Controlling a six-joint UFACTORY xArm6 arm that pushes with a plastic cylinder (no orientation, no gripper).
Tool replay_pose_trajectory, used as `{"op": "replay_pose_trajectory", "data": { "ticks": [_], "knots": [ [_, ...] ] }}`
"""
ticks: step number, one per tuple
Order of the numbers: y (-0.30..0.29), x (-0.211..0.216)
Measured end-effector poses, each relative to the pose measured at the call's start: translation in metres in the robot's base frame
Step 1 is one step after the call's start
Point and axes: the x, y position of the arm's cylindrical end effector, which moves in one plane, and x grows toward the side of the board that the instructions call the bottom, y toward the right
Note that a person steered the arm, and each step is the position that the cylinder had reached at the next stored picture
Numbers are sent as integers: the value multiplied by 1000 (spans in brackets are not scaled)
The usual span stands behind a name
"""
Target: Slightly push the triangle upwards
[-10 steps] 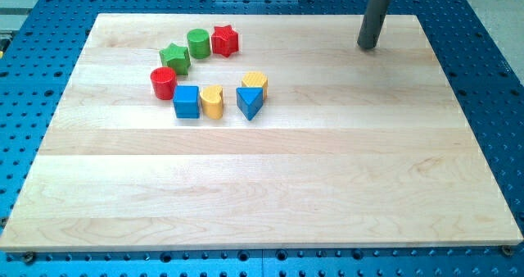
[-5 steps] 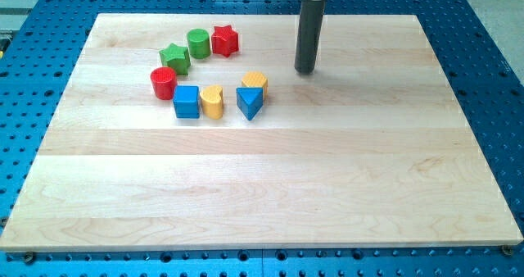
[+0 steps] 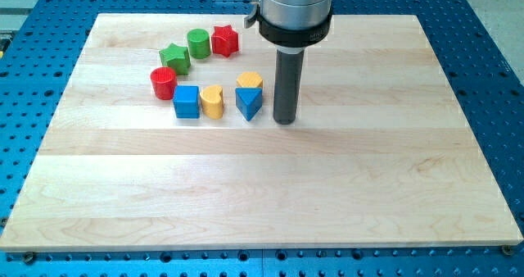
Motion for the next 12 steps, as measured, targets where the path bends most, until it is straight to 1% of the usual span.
{"op": "replay_pose_trajectory", "data": {
  "ticks": [1, 2, 4, 5, 6, 7, 9, 11, 12],
  "knots": [
    [-11, 0],
    [-21, 45],
    [-32, 20],
    [-58, 34],
    [-62, 18],
    [-62, 15],
    [-57, 31],
    [-57, 6],
    [-58, 3]
  ]
}}
